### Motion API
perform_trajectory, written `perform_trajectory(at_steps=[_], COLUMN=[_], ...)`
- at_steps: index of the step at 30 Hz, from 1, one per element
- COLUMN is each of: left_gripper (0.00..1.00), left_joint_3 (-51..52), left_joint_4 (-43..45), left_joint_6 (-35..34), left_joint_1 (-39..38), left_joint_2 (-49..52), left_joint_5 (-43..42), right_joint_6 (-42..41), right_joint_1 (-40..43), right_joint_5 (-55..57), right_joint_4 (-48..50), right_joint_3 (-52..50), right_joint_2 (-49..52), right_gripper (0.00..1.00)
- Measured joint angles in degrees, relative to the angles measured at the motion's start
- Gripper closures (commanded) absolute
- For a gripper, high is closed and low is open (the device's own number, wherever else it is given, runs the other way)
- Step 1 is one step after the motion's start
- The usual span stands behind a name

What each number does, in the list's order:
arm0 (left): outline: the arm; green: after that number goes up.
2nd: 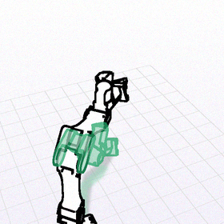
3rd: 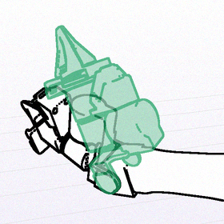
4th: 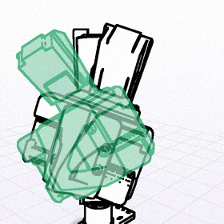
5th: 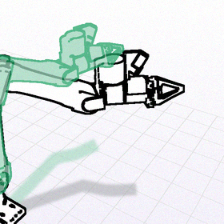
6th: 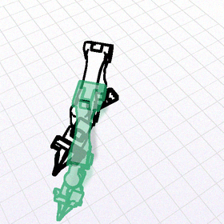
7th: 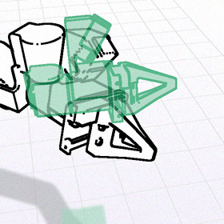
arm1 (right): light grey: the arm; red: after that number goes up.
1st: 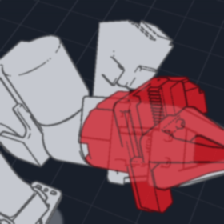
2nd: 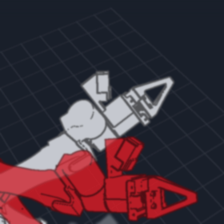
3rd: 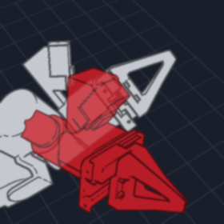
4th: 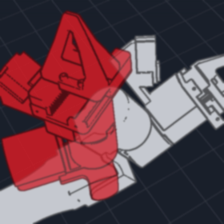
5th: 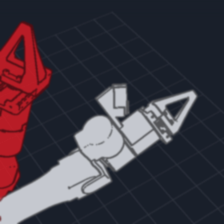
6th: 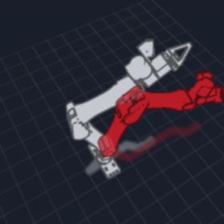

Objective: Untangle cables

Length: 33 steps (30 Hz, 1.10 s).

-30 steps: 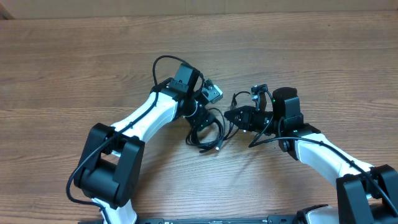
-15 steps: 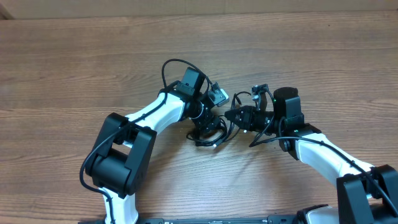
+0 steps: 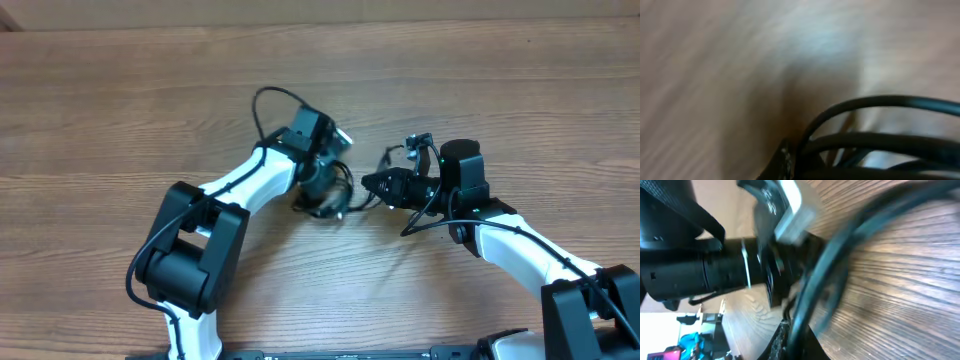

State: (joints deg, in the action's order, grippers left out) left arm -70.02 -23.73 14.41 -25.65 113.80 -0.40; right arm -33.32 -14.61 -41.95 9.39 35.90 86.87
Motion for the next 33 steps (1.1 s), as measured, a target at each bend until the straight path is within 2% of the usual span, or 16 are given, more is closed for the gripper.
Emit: perform_trajectory(at_steps=[3, 7, 10, 14, 18, 20, 23, 26, 29, 33], left_gripper=[0.96, 0.95, 0.95, 0.95, 0.96, 0.95, 0.75, 0.46, 0.35, 0.31], left_joint_3=[-0.46, -0.63, -0.68, -0.87, -0.81, -0.26, 0.24, 0.31, 0.22, 0.22], left_joint_4=[-3.06, -10.86, -15.74, -18.01, -17.70, -15.98, -14.14, -14.64, -15.91, -16.83], left_joint_6=[-13.16, -32.52, -45.68, -53.62, -55.76, -53.70, -48.48, -45.03, -42.05, -40.11], left_joint_1=[2.84, 6.88, 10.67, 16.00, 22.01, 24.50, 26.56, 27.67, 27.80, 25.88], left_joint_2=[-0.04, -0.70, -1.29, -1.81, -1.92, -1.46, -0.35, -0.09, -0.15, -0.22], left_joint_5=[10.23, 15.41, 13.68, 5.75, -8.28, -16.50, -25.62, -29.57, -32.44, -34.40], right_joint_6=[-0.90, -2.08, -2.64, -4.24, -6.34, -7.02, -7.45, -7.45, -7.61, -7.63], right_joint_1=[-0.04, -0.35, -0.79, -0.79, 0.74, 1.97, 3.39, 4.50, 4.74, 4.79], right_joint_5=[1.95, 4.50, 7.69, 13.00, 17.64, 18.93, 20.65, 22.49, 23.21, 23.41], right_joint_4=[-0.74, -3.74, -8.90, -16.46, -22.14, -23.15, -23.87, -24.65, -24.92, -24.98], right_joint_3=[0.00, 0.00, 0.22, 0.55, 1.31, 1.64, 1.64, 1.60, 1.57, 1.57], right_joint_2=[0.00, 0.00, 0.00, -0.02, -0.28, -0.68, -0.81, -0.79, -0.81, -0.81], right_gripper=[0.96, 0.96, 0.96, 0.96, 0.96, 0.90, 0.82, 0.78, 0.65, 0.48])
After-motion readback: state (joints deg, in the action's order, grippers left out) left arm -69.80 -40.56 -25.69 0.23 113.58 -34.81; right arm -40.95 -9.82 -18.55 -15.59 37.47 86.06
